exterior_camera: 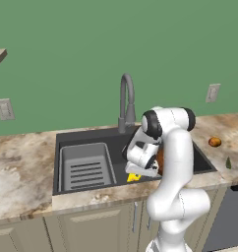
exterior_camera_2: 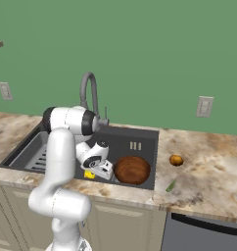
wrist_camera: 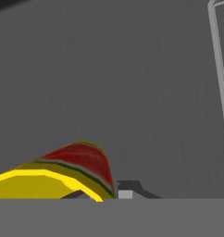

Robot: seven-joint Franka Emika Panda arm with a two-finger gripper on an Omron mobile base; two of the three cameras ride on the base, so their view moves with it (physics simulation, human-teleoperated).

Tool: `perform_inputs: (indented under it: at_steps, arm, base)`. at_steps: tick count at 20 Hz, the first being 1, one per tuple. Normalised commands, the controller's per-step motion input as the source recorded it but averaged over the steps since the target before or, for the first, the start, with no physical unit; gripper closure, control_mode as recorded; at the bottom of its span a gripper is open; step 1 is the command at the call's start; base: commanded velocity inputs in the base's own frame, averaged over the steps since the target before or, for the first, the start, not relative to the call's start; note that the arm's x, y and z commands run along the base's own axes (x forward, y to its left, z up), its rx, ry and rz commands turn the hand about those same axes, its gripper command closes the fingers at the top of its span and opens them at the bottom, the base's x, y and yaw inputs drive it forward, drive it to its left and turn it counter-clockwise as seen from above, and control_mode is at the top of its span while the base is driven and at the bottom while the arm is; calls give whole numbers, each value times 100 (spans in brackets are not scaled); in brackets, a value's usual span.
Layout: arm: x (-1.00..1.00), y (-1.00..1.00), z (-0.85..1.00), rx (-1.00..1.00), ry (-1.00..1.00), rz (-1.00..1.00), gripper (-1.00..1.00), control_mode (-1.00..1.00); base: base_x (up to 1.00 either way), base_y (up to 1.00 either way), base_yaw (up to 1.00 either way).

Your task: Remove the mango and lemon wedge from the sink. Then move the bowl and cup from the counter to the sink for washing.

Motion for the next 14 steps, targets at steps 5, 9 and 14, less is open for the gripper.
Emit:
perform_inputs:
  at_steps: [5, 9, 14]
  arm:
    - [1, 8, -15, -2, 0, 0, 100, -100]
    - [1, 10, -18, -4, 0, 0, 100, -100]
    - [0, 6, -19, -4, 0, 0, 100, -100]
  base:
    - [0, 0, 0]
    - [0, 0, 0]
    - [0, 0, 0]
